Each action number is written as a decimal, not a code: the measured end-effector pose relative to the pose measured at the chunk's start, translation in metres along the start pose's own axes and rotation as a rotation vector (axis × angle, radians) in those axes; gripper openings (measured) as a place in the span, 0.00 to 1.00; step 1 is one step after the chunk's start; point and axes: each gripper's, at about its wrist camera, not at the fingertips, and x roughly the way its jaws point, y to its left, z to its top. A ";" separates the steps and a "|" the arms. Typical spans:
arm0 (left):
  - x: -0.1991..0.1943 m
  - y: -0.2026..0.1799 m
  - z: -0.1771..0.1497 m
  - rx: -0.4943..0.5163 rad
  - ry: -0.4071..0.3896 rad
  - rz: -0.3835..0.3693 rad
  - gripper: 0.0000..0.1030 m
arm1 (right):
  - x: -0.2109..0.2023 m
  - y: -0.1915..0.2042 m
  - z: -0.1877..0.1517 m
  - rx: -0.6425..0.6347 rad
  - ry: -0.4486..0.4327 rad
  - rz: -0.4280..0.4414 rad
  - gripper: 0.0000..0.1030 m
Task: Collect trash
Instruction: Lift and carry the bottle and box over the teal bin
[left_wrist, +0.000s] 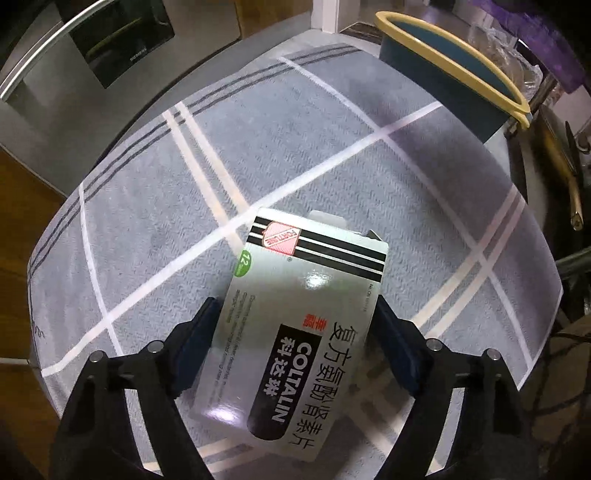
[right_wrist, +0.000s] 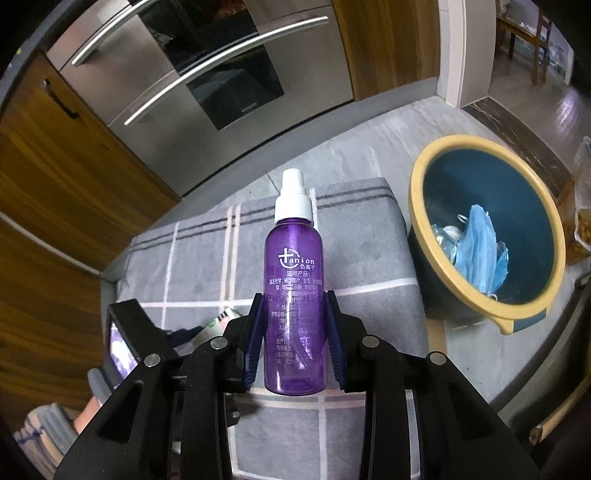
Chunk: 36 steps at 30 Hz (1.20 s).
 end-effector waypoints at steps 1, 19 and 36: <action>-0.002 0.000 0.001 0.002 -0.005 -0.008 0.76 | -0.003 0.000 0.001 0.000 -0.007 0.004 0.32; -0.084 -0.057 0.119 -0.036 -0.284 -0.208 0.75 | -0.061 -0.099 0.040 0.184 -0.187 -0.100 0.32; -0.071 -0.129 0.240 0.074 -0.351 -0.265 0.74 | -0.024 -0.246 0.038 0.511 -0.128 -0.155 0.32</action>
